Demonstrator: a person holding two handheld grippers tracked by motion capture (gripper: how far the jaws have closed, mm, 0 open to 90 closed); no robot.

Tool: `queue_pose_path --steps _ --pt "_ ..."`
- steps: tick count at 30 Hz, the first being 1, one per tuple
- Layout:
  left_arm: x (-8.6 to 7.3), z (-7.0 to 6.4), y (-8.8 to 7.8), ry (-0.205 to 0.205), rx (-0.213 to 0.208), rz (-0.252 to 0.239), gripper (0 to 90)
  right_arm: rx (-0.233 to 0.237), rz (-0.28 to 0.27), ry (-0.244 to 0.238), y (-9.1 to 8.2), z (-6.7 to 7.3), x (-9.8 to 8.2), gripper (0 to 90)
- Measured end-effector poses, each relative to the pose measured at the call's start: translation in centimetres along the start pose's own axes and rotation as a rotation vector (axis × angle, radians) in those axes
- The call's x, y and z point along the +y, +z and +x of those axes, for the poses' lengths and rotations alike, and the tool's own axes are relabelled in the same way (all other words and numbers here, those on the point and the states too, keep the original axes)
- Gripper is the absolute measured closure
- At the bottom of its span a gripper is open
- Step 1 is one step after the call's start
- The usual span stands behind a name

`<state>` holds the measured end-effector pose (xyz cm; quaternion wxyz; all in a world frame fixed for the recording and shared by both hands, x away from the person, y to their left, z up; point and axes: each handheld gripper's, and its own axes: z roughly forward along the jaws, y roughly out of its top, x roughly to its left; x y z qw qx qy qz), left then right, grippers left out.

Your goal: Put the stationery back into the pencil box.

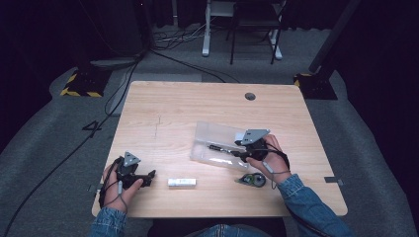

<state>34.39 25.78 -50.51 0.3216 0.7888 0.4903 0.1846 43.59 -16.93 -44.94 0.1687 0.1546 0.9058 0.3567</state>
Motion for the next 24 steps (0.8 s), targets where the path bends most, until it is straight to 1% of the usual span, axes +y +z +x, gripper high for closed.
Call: queue_pose_path --steps 2,4,6,7,8,9,11,12,14,15,17,19,24 --pt "0.0 0.0 0.0 0.002 -0.001 0.001 11.9 0.001 -0.019 0.017 -0.8 0.1 -0.1 53.6" --pt "0.0 0.0 0.0 0.003 -0.005 0.001 11.8 0.016 -0.036 0.028 -1.6 0.2 -0.1 55.0" --pt "0.0 0.0 0.0 0.003 -0.004 -0.001 11.8 0.022 -0.049 0.031 -2.1 0.3 -0.2 54.2" --pt "0.0 0.0 0.0 0.002 -0.004 -0.001 11.8 0.029 -0.058 0.040 -2.7 0.5 -0.2 52.1" --pt "0.0 0.0 0.0 0.002 -0.004 -0.001 11.8 0.029 -0.058 0.040 -2.7 0.5 -0.2 52.1" --pt "0.0 0.0 0.0 0.002 -0.004 -0.001 11.8 0.038 -0.068 0.056 -3.3 0.6 -0.4 50.0" --pt "0.0 0.0 0.0 0.003 -0.005 0.001 11.8 0.042 -0.072 0.063 -3.5 0.6 -0.5 49.2" --pt "0.0 0.0 0.0 0.002 -0.004 -0.001 11.8 0.050 -0.081 0.079 -4.0 0.7 -0.9 47.4" --pt "0.0 0.0 0.0 0.003 -0.005 0.001 11.8 0.051 -0.080 0.086 -4.2 0.7 -1.0 46.6" --pt "0.0 0.0 0.0 0.003 -0.005 0.000 11.8 0.059 -0.084 0.100 -4.7 0.8 -1.4 44.9" --pt "0.0 0.0 0.0 0.003 -0.005 0.001 11.8 0.061 -0.085 0.104 -4.8 0.8 -1.5 44.1" --pt "0.0 0.0 0.0 0.003 -0.005 0.000 11.8 0.072 -0.088 0.119 -5.3 0.9 -2.0 41.9" --pt "0.0 0.0 0.0 0.003 -0.005 0.001 11.8 0.095 -0.069 0.140 -5.8 1.2 -2.8 36.8"
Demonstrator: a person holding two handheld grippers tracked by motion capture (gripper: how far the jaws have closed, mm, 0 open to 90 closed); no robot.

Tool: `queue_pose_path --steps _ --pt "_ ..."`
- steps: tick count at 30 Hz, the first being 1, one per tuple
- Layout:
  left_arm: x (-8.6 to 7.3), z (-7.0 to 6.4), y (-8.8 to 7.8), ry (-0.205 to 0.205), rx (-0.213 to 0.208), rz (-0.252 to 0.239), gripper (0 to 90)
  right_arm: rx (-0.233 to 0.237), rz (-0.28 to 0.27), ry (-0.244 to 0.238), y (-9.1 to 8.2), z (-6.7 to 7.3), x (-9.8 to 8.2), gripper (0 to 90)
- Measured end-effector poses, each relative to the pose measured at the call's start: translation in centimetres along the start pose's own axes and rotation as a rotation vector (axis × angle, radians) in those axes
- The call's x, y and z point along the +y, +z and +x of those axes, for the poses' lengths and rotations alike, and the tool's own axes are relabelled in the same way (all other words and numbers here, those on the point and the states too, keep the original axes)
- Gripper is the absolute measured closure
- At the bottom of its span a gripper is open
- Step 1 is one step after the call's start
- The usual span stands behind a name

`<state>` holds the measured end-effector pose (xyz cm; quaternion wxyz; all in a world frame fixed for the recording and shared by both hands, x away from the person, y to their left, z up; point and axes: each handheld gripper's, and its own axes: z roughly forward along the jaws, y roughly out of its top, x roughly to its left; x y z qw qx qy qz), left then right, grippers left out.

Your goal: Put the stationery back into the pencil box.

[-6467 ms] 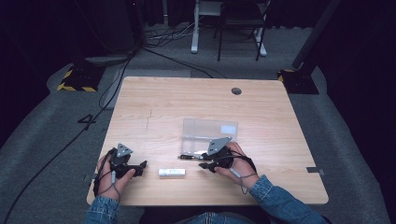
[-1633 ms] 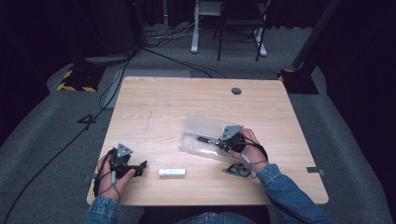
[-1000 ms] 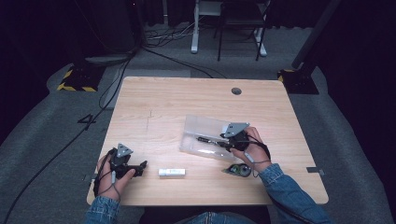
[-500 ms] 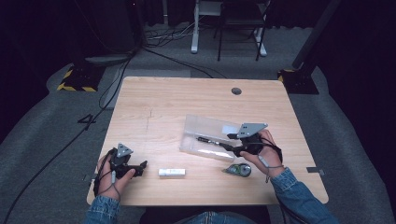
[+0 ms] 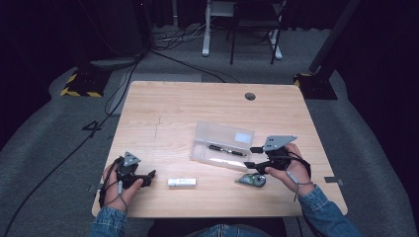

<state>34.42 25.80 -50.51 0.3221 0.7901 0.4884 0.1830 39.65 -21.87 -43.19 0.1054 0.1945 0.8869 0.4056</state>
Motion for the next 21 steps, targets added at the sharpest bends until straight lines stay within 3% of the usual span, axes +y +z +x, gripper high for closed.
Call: queue_pose_path --steps 5,21 --pt "0.0 0.0 0.0 0.000 0.000 -0.001 11.8 0.030 0.053 0.022 0.0 0.3 -0.8 30.5" --pt "0.0 0.0 0.0 0.001 0.000 0.000 11.8 0.042 0.143 0.068 -0.1 0.3 -3.3 23.8"
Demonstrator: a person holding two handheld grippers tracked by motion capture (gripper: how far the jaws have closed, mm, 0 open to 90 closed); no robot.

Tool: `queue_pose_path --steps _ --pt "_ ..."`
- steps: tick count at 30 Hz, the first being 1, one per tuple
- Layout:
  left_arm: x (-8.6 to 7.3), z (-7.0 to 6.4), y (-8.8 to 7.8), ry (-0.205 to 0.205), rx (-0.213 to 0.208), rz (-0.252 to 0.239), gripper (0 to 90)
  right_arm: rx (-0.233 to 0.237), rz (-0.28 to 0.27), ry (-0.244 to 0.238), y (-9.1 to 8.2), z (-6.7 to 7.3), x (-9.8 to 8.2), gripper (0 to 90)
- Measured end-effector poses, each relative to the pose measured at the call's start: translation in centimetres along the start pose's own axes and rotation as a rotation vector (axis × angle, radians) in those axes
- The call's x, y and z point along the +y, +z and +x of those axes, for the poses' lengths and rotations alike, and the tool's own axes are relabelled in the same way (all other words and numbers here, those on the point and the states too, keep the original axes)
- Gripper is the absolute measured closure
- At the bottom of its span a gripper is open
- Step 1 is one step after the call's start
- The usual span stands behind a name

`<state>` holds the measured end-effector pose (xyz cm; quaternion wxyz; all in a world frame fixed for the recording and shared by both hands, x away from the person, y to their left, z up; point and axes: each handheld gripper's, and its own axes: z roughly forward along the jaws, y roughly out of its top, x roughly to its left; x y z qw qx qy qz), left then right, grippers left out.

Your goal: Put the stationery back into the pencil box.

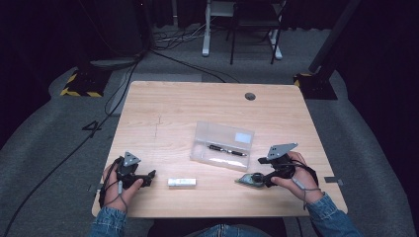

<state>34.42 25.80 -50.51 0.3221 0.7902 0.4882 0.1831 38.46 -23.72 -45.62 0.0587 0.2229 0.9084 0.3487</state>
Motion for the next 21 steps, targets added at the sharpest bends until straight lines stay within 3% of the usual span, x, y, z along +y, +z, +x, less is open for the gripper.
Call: queue_pose_path --steps 9,21 --pt "0.0 0.0 0.0 0.000 0.002 0.001 11.8 0.040 0.072 -0.014 0.8 0.3 -0.7 23.6" --pt "0.0 0.0 0.0 0.000 0.002 0.002 11.8 0.049 0.141 -0.046 1.5 0.6 -0.9 27.3"
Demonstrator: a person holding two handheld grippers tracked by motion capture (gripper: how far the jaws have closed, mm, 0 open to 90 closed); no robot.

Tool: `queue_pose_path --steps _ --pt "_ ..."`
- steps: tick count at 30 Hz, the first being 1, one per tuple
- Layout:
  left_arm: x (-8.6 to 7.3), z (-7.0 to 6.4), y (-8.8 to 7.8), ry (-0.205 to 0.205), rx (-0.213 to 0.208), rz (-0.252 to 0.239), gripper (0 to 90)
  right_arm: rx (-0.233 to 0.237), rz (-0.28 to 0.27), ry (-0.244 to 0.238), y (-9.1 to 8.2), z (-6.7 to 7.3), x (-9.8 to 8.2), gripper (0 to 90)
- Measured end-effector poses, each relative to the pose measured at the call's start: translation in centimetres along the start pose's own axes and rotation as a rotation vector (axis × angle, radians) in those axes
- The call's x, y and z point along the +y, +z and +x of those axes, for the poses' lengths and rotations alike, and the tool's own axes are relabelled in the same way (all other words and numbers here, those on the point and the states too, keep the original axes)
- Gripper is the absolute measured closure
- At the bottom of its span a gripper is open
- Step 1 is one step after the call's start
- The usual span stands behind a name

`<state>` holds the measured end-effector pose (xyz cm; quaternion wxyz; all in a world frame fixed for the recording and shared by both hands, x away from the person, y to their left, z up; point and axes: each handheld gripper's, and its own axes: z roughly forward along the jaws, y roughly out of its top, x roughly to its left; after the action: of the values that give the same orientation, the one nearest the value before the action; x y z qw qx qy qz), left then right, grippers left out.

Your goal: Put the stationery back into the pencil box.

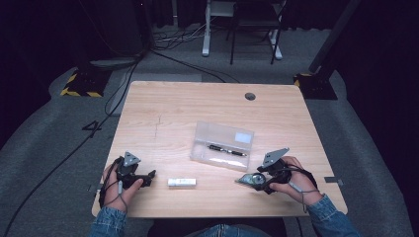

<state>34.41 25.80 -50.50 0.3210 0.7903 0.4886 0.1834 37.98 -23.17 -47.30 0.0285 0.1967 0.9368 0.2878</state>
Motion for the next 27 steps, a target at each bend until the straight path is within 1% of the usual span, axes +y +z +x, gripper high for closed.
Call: queue_pose_path --steps 2,4,6,9,13,14,16,23,27 --pt "0.00 0.00 0.01 0.000 0.000 0.000 11.8 0.001 0.011 -0.012 0.06 0.03 0.00 30.4" --pt "0.00 0.00 0.01 0.000 -0.001 -0.001 11.8 -0.002 0.021 -0.038 0.12 0.09 0.02 33.1" --pt "0.00 0.00 0.01 0.000 0.000 -0.001 11.8 0.000 0.025 -0.043 0.16 0.12 0.05 34.8" --pt "0.00 0.00 0.01 0.000 0.000 -0.001 11.8 0.008 0.038 -0.054 0.31 0.12 0.03 34.8" --pt "0.00 0.00 0.02 0.000 -0.001 -0.001 11.8 0.007 0.050 -0.059 0.61 0.14 0.00 33.5" --pt "-0.01 0.00 0.01 0.000 -0.001 -0.001 11.8 0.007 0.052 -0.062 0.62 0.16 0.03 34.8" --pt "-0.01 0.01 0.02 0.000 -0.001 -0.001 11.8 -0.009 0.057 -0.091 0.59 0.22 0.10 41.4" --pt "0.00 0.00 0.02 0.000 -0.001 -0.001 11.8 -0.013 0.068 -0.104 0.51 0.39 0.16 41.9" --pt "0.00 0.00 0.01 0.000 -0.001 -0.001 11.8 -0.020 0.073 -0.121 0.49 0.46 0.22 42.0"
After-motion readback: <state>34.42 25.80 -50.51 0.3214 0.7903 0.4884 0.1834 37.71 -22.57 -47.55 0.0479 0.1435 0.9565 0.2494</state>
